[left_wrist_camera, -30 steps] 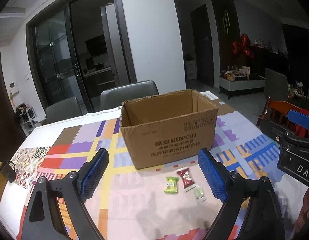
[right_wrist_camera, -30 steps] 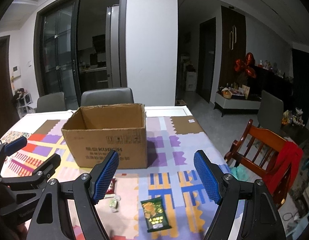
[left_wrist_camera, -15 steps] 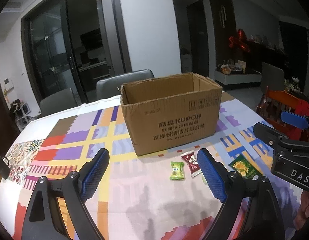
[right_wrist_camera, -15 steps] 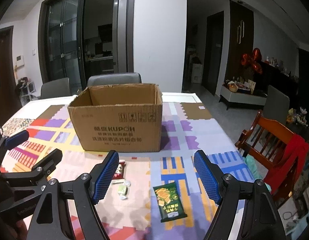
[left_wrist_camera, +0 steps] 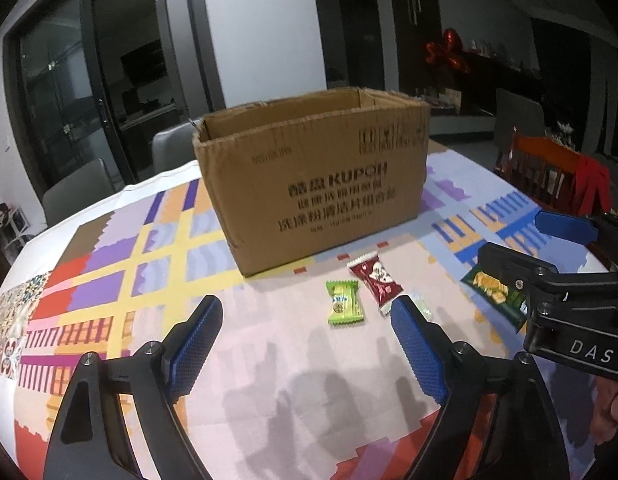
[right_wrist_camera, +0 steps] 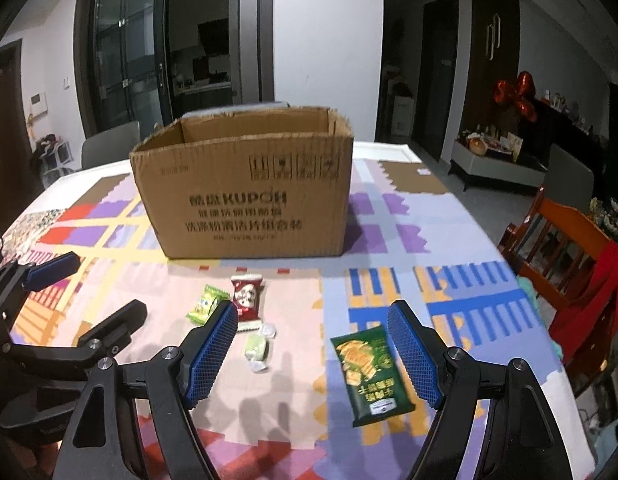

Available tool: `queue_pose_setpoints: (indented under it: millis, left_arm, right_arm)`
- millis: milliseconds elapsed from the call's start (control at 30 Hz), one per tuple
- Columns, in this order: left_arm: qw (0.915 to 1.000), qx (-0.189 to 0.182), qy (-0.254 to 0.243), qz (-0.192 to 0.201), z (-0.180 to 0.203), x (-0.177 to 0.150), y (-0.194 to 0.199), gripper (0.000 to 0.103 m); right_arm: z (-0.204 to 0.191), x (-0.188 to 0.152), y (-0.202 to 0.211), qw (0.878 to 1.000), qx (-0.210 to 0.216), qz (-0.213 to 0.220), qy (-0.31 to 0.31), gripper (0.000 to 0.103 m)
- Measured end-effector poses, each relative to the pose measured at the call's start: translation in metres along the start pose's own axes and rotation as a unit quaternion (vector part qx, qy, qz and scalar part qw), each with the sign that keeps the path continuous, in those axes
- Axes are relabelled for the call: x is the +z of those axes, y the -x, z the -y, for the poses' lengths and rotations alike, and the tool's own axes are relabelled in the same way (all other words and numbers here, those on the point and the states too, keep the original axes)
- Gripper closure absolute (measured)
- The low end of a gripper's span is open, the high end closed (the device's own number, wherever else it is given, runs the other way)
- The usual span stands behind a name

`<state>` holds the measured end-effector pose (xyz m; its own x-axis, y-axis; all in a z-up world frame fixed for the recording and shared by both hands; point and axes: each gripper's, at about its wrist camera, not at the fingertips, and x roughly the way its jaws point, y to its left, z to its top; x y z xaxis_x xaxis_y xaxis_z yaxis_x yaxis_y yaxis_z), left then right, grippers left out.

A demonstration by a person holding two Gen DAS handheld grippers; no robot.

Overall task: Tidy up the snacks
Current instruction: 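Move both open tools back toward the candies on the table, then grasp the green candy with the left tool while the right tool grasps the clear candy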

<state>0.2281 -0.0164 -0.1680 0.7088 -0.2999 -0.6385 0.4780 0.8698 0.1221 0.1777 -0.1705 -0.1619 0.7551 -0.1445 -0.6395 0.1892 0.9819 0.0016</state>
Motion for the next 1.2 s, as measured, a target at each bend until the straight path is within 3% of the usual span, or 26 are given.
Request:
queue_pose_setpoints:
  millis: [467,900,1200]
  left_arm:
    - [0.9976,-0.030,-0.063,-0.007,0.006,-0.016,-0.035,0.024]
    - [0.9908,-0.075,-0.113,-0.010,0.009,-0.018,-0.065,0.025]
    - [0.9858,-0.091,-0.135,-0.041,0.012,-0.015,-0.083,0.028]
  right_arm:
    - [-0.015,-0.016,-0.040,0.999,0.020,-0.046,0.008,0.026]
    - [-0.023,-0.022,-0.075,0.994,0.041,-0.099,0.006,0.040]
    - [-0.027,-0.024,-0.090,0.991,0.055,-0.125,0.001,0.047]
